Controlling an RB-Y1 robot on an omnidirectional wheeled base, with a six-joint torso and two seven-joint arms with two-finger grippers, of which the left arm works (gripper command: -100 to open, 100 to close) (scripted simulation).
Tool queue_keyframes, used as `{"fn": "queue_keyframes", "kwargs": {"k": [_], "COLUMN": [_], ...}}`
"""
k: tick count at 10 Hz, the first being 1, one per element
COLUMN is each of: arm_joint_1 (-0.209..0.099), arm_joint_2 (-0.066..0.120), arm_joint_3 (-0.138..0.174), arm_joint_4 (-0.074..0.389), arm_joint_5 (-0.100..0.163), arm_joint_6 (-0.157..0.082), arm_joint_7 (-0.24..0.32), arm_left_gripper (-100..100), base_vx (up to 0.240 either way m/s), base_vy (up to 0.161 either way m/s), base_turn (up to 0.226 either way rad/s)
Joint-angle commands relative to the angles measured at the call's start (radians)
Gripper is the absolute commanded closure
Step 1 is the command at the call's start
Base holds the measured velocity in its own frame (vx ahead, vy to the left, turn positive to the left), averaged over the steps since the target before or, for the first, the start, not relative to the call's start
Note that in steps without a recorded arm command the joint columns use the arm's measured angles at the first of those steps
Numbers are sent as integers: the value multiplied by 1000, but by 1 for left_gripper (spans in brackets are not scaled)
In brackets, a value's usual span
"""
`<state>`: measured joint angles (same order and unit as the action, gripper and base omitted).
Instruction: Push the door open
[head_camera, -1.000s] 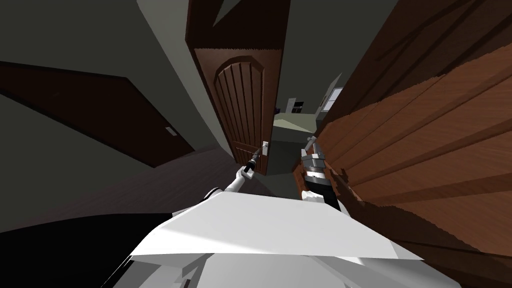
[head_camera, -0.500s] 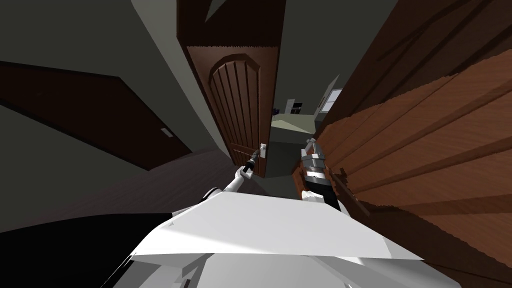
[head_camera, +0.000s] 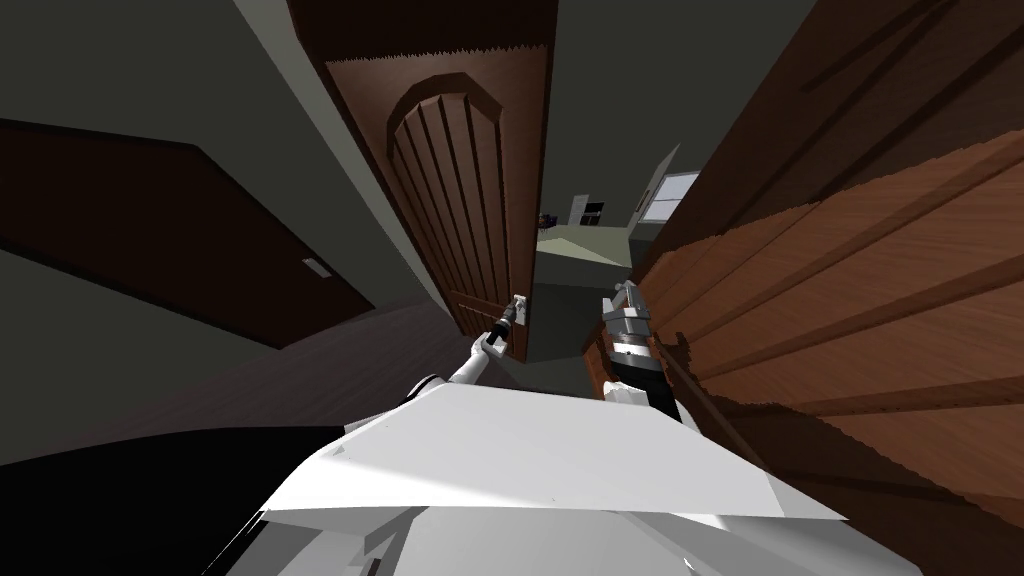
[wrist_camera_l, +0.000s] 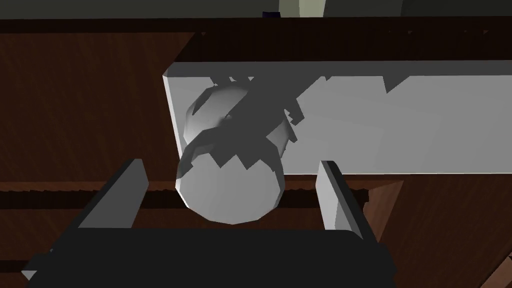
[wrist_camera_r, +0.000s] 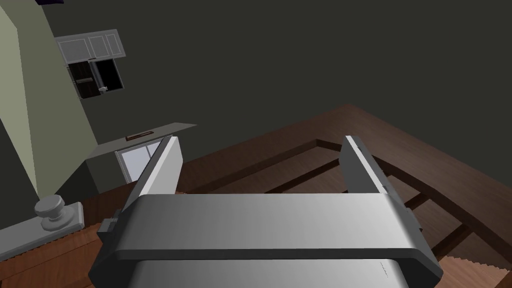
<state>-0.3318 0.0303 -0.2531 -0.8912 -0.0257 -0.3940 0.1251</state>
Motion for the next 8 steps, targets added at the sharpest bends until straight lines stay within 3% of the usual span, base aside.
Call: {"fn": "queue_keyframes", "kwargs": {"k": [1, 2, 7, 8], "arm_joint_1": [0, 0, 0, 3], "arm_joint_2": [0, 0, 0, 14], "arm_joint_3": [0, 0, 0, -1], "arm_joint_4": [0, 0, 0, 0], "arm_joint_5": [0, 0, 0, 29], "arm_joint_6": [0, 0, 0, 1], "arm_joint_7": [0, 0, 0, -30], "arm_left_gripper": [-100, 100, 100, 100], "base_vx": [71, -9, -14, 91], "base_vy": [-35, 5, 7, -16], "base_turn": [2, 3, -2, 71]}}
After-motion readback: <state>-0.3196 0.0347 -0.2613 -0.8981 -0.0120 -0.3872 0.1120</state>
